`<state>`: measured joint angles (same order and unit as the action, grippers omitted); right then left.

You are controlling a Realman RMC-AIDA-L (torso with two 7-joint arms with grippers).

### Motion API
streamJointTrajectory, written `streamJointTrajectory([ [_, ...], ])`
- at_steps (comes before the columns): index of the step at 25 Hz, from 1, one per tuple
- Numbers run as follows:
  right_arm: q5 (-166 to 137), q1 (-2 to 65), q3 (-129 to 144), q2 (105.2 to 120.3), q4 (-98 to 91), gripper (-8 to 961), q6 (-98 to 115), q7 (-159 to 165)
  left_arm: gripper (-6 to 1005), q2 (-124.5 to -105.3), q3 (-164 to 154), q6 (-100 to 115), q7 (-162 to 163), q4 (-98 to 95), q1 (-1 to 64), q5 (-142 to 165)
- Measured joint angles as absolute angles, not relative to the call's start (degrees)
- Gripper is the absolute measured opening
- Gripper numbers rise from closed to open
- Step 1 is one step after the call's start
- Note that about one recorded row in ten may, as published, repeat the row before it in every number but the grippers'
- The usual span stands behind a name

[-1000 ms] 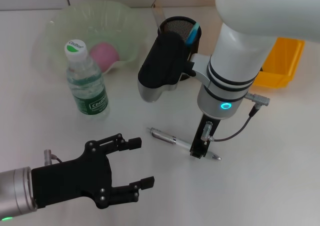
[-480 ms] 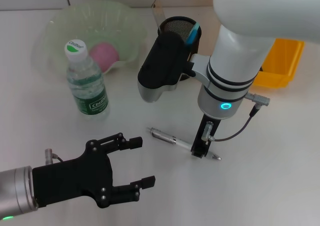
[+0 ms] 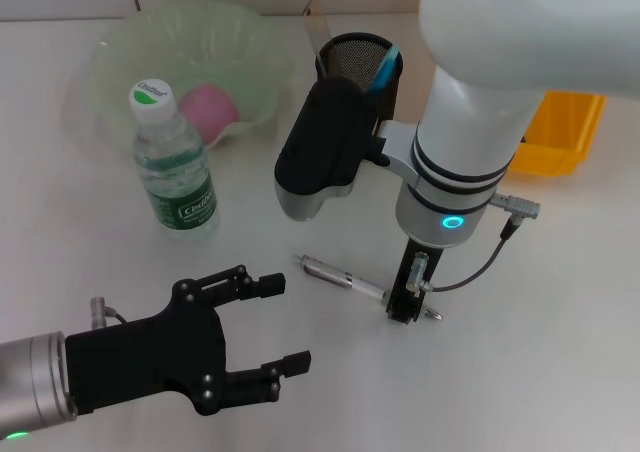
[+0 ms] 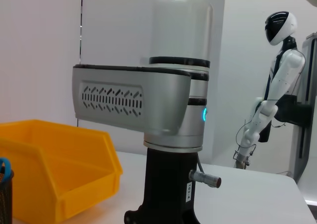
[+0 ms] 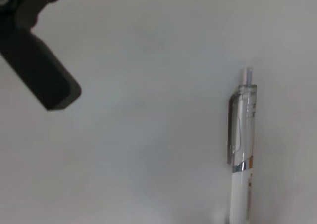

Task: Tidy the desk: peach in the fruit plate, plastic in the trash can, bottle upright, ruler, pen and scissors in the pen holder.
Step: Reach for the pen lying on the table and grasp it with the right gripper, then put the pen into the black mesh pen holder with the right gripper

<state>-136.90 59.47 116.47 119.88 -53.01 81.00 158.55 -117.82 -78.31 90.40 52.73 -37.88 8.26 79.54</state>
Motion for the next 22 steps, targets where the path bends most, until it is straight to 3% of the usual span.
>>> streamJointTrajectory([
  [5,-136.86,59.58,117.21,119.88,-52.81,275,80.85,158.56,785,-117.86,-78.31,90.35,52.73,-37.88,8.27,79.54],
  [8,-136.84,59.66,117.59,119.88,-52.75,168,80.74,158.55,785,-117.9,-78.31,90.18,52.54,-37.74,8.27,79.54],
  [14,-136.84,59.56,117.42,119.88,-53.32,142,80.71,158.55,785,-118.04,-78.31,90.3,51.73,-37.11,8.4,79.54],
  [22,-141.64,53.06,105.09,119.58,-65.08,116,84.74,158.72,785,-118.04,-78.13,90.58,51.7,-37.26,8.23,79.38],
])
